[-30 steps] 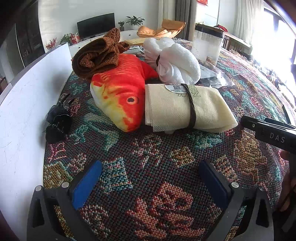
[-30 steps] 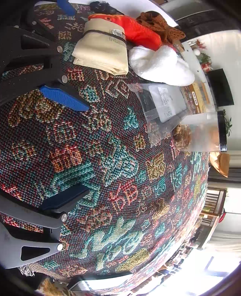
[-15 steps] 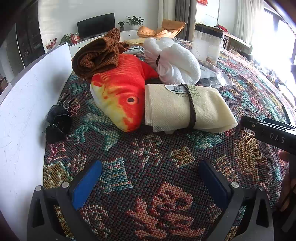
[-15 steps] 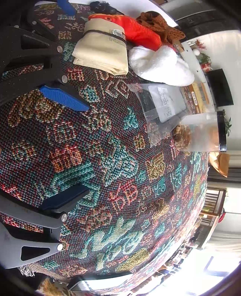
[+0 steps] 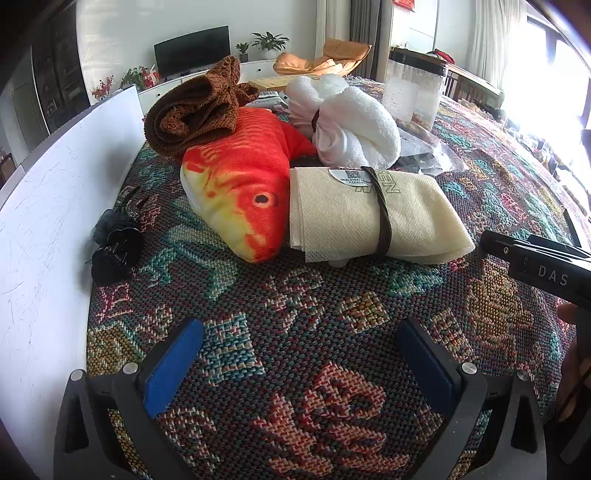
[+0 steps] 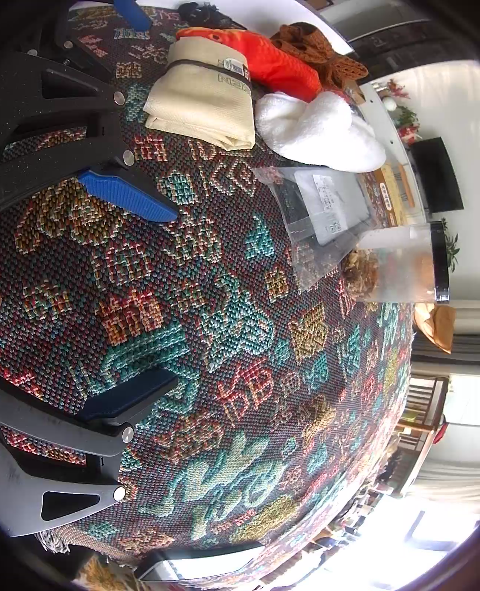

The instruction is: Organize soft objects

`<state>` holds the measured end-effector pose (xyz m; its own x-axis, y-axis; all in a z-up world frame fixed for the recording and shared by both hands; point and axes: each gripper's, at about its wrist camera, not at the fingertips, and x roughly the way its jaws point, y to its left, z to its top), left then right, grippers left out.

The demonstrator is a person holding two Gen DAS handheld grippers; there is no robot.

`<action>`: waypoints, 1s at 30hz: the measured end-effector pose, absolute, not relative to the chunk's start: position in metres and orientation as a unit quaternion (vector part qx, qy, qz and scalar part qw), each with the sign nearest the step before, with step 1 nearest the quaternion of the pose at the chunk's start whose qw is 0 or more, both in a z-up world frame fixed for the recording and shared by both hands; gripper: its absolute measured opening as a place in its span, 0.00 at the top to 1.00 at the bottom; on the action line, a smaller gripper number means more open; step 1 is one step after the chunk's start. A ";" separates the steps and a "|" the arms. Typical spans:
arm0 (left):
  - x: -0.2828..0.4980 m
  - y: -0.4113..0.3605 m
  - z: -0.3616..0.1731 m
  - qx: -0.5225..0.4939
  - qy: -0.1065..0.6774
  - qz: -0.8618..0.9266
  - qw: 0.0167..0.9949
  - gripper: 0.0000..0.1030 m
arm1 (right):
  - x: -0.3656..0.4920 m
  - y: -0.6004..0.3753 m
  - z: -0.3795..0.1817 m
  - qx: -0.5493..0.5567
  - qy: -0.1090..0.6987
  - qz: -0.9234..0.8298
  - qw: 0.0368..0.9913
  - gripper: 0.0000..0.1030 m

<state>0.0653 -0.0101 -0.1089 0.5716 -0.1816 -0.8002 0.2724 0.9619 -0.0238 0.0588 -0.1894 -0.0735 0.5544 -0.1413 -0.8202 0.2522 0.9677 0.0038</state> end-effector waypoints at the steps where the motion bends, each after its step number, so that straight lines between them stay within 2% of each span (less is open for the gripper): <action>1: 0.065 -0.010 -0.109 0.051 0.445 -0.127 0.885 0.00 | 0.059 -0.189 -0.073 0.060 0.459 -0.112 0.880 0.17; 12: 0.059 0.003 -0.095 0.016 0.440 -0.075 0.895 0.00 | 0.059 -0.189 -0.074 0.060 0.458 -0.112 0.880 0.17; 17: 0.091 0.027 -0.074 0.001 0.415 -0.032 0.909 0.00 | 0.058 -0.189 -0.074 0.060 0.458 -0.111 0.880 0.17; 30: 0.140 0.054 -0.079 0.003 0.409 -0.005 0.912 0.04 | 0.059 -0.190 -0.075 0.060 0.457 -0.112 0.880 0.17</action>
<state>0.1404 0.0544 -0.0792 0.6650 -0.0060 -0.7469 0.0105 0.9999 0.0014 0.0586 -0.1895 -0.0745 0.5575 -0.1417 -0.8180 0.2510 0.9680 0.0034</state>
